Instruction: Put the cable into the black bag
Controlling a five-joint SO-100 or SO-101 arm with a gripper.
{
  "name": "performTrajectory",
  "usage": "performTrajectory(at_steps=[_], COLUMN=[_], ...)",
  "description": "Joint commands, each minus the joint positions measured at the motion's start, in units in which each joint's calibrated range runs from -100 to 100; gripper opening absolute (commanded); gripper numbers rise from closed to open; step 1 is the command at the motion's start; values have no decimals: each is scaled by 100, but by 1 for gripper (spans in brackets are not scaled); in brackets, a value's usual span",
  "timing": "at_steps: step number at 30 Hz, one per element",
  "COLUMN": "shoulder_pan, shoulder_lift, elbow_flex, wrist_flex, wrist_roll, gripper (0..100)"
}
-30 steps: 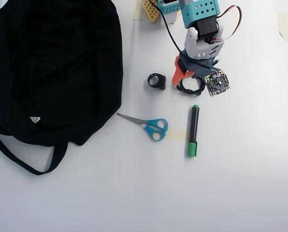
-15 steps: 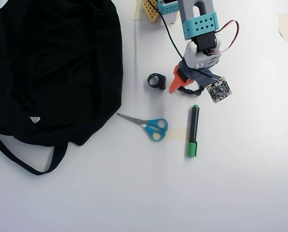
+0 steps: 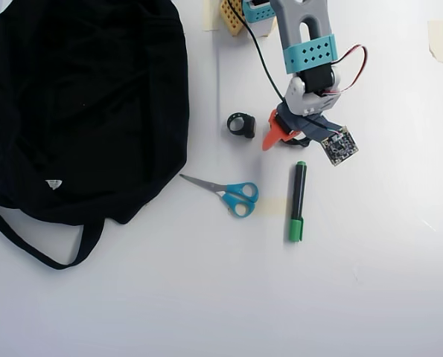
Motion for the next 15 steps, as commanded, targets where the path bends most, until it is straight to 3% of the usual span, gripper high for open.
performTrajectory(at_steps=[1,6,15], shoulder_pan=[-66,-134,-126], shoulder_lift=[-21,-21,-21], elbow_flex=[-241,-232,-197], wrist_flex=[-81,-81,-81], wrist_roll=[4,-7,-38], gripper=[23,10,2])
